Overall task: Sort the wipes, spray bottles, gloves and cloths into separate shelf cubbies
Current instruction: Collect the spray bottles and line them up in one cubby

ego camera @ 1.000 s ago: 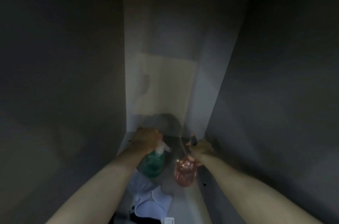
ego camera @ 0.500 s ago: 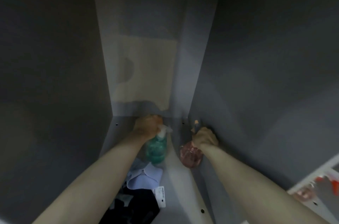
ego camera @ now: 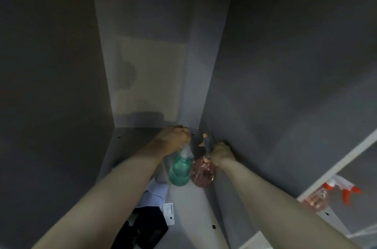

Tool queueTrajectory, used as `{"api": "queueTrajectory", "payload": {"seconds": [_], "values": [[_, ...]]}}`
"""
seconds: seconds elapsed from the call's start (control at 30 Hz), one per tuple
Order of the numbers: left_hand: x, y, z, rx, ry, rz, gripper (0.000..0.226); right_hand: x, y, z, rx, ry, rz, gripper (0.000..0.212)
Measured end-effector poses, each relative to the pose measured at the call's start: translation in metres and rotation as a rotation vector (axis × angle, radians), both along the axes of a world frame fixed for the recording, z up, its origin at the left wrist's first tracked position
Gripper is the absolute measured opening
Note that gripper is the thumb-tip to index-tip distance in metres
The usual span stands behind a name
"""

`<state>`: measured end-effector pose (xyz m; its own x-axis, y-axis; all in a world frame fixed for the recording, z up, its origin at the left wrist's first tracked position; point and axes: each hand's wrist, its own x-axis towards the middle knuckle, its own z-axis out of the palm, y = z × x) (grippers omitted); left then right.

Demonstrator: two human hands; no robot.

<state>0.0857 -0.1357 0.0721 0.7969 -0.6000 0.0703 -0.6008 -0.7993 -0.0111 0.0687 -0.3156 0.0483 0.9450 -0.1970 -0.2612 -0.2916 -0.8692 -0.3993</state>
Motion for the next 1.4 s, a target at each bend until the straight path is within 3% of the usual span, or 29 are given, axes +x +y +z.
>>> {"api": "queueTrajectory", "payload": {"seconds": [0.1, 0.17, 0.23, 0.3, 0.5, 0.7, 0.77, 0.83, 0.9, 1.0, 1.13, 1.27, 1.4], "values": [[0.002, 0.0, 0.0, -0.153, 0.12, 0.086, 0.033, -0.001, -0.002, -0.006, 0.007, -0.007, 0.0, 0.049], [0.007, 0.0, -0.004, -0.449, 0.29, 0.29, 0.048, -0.002, -0.003, -0.009, 0.013, -0.028, -0.008, 0.047], [0.003, -0.006, -0.004, -0.792, 0.51, 0.536, 0.05, -0.003, -0.002, -0.011, 0.027, -0.06, -0.031, 0.043], [-0.008, -0.018, -0.005, -1.014, 0.733, 0.714, 0.055, -0.003, 0.0, -0.012, 0.038, -0.093, -0.05, 0.04], [-0.012, -0.026, -0.014, -1.212, 0.832, 0.727, 0.072, -0.007, 0.001, -0.016, 0.054, -0.126, -0.126, 0.039], [-0.012, -0.019, -0.021, -1.25, 0.915, 0.614, 0.073, -0.01, 0.001, -0.015, 0.116, -0.083, -0.145, 0.039], [-0.019, -0.018, -0.021, -1.15, 0.79, 0.613, 0.078, -0.017, 0.002, -0.008, 0.18, -0.083, -0.169, 0.044], [-0.028, -0.016, -0.019, -1.049, 0.53, 0.603, 0.08, -0.029, 0.003, 0.003, 0.244, -0.131, -0.17, 0.047], [-0.049, -0.017, -0.003, -1.107, 0.428, 0.613, 0.07, -0.053, 0.003, 0.019, 0.316, -0.183, -0.124, 0.054], [-0.097, -0.027, 0.029, -1.298, 0.515, 0.574, 0.05, -0.101, -0.006, 0.042, 0.522, -0.256, -0.058, 0.066], [-0.167, -0.046, 0.051, -1.346, 0.657, 0.372, 0.024, -0.181, -0.035, 0.075, 0.745, -0.222, -0.004, 0.042], [-0.214, -0.07, 0.049, -1.283, 0.82, 0.273, 0.022, -0.249, -0.074, 0.101, 0.829, -0.192, -0.059, 0.037], [-0.242, -0.108, 0.044, -1.237, 0.841, 0.225, 0.025, -0.273, -0.126, 0.103, 0.816, -0.22, -0.143, 0.041]]}}
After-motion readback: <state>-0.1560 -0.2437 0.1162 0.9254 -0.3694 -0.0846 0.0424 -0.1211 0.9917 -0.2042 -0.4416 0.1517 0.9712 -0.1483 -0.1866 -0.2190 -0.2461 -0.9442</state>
